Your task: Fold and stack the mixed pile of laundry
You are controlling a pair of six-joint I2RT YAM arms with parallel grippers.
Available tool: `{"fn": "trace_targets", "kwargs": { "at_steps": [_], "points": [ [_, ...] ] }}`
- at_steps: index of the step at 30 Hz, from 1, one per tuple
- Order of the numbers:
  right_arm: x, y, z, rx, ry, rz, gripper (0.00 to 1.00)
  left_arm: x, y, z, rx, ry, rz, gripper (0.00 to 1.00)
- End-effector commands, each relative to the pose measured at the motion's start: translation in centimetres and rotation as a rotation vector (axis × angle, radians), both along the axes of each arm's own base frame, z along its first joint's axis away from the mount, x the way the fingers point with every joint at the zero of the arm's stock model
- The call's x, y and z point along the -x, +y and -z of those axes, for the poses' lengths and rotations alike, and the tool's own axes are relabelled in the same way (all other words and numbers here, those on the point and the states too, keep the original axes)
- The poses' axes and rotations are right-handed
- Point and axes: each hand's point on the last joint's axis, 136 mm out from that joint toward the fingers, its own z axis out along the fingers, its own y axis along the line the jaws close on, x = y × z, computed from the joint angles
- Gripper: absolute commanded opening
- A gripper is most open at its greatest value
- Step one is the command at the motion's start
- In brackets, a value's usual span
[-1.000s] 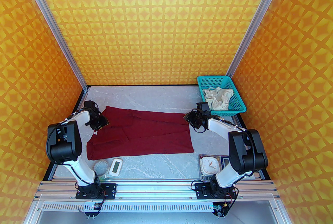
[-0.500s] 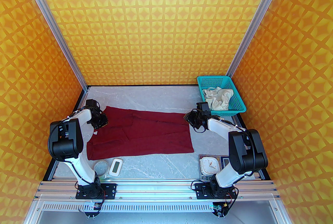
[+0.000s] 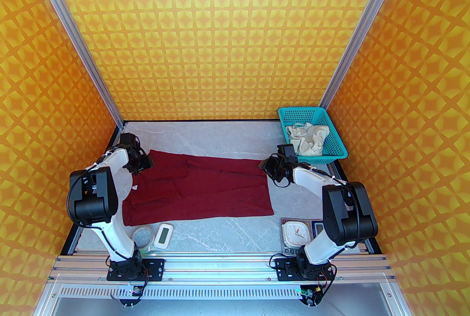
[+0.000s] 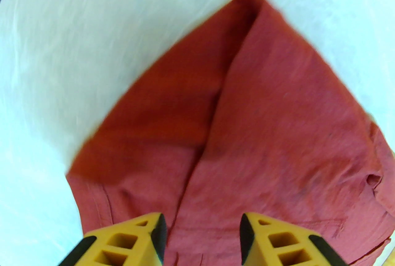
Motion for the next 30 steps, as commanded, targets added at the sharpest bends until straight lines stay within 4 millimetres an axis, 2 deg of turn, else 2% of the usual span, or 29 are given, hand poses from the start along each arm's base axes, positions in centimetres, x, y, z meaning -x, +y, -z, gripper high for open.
{"fn": "trace_targets", "kwargs": {
  "at_steps": [1,6,12,22,30],
  "points": [
    [0.1,0.2,0.2,-0.005,0.019,-0.016,0.32,-0.6,-0.1,1.5,-0.039,0.043,0.062,0.45],
    [0.2,0.1,0.2,-0.001,0.022,-0.019,0.32,-0.1,-0.6,3.1,-0.028,0.100,0.072,0.49],
    [0.0,0.3,0.4,-0.010,0.026,-0.021,0.32,0.5,-1.7,4.1,-0.024,0.141,0.090,0.45],
    [-0.1,0.4,0.4,-0.011,0.028,-0.025,0.32,0.3,-2.8,3.0,-0.028,0.131,0.107,0.37],
    [0.0,0.4,0.7,-0.011,0.034,-0.027,0.32,1.1,-1.5,1.7,-0.102,0.157,0.087,0.46]
  ]
}}
